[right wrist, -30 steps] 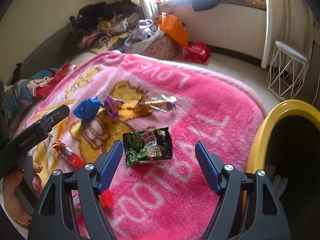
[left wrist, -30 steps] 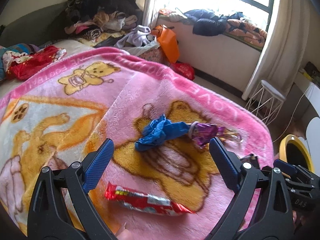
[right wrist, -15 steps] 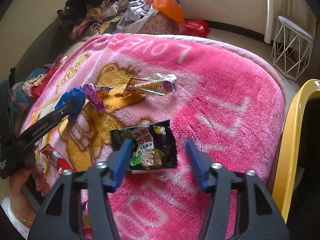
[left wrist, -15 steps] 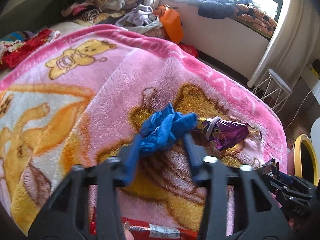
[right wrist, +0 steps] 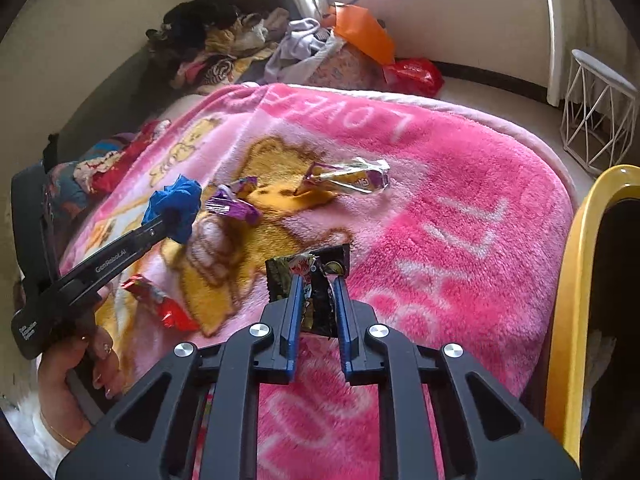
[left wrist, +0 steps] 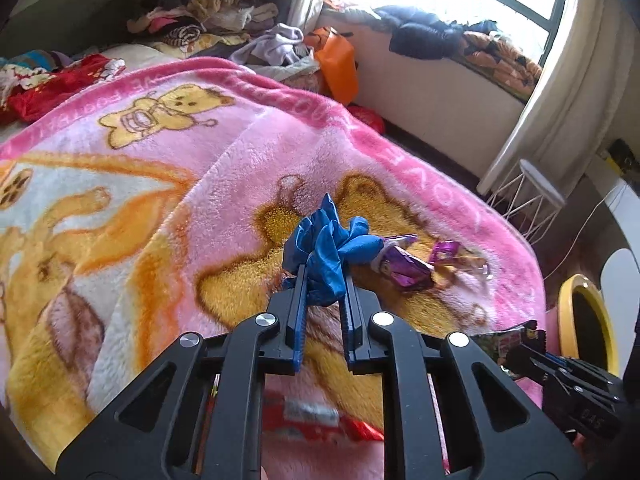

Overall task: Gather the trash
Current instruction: 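Grasp the dark green snack packet with the right tool while the left tool grasps the blue glove, then carry the green packet and blue glove over the bin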

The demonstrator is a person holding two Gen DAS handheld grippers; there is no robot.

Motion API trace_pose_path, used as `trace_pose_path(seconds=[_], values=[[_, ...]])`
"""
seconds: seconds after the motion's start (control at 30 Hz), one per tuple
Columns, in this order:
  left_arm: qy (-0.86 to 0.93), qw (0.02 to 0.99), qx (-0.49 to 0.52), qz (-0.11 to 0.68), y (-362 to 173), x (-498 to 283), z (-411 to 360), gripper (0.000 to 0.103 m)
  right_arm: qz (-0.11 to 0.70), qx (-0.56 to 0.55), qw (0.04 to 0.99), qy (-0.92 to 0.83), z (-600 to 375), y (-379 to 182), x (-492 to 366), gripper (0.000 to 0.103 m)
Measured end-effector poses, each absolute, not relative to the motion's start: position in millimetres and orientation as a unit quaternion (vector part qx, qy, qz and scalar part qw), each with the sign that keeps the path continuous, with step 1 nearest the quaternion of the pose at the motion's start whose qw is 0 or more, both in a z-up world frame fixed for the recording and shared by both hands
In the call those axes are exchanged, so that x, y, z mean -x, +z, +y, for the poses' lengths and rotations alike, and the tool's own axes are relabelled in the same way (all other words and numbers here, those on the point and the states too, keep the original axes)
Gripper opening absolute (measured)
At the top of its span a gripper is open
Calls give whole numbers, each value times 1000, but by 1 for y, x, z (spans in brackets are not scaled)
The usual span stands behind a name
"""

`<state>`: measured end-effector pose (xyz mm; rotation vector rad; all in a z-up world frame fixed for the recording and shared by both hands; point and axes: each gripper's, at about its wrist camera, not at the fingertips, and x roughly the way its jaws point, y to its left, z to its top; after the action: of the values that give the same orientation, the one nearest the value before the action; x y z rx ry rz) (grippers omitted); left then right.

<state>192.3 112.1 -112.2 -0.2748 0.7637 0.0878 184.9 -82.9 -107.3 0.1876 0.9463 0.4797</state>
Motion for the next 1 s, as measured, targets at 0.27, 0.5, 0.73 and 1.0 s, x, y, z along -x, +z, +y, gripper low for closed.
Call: trace_pose_path(seconds=[0.27, 0.5, 0.73, 1.0], values=[[15, 934, 120, 337, -83, -165, 92, 10, 419, -83, 871, 241, -96, -89, -157, 11], [-13, 942, 102, 320, -66, -150, 68, 10, 392, -65, 886, 240, -101, -73, -140, 11], [-42, 943, 92, 316, -59, -140, 43, 10, 376, -60, 896, 230, -112, -64, -130, 11], [-67, 945, 79, 309, -51, -132, 23, 10, 359, -70, 905, 218, -132, -53, -122, 11]])
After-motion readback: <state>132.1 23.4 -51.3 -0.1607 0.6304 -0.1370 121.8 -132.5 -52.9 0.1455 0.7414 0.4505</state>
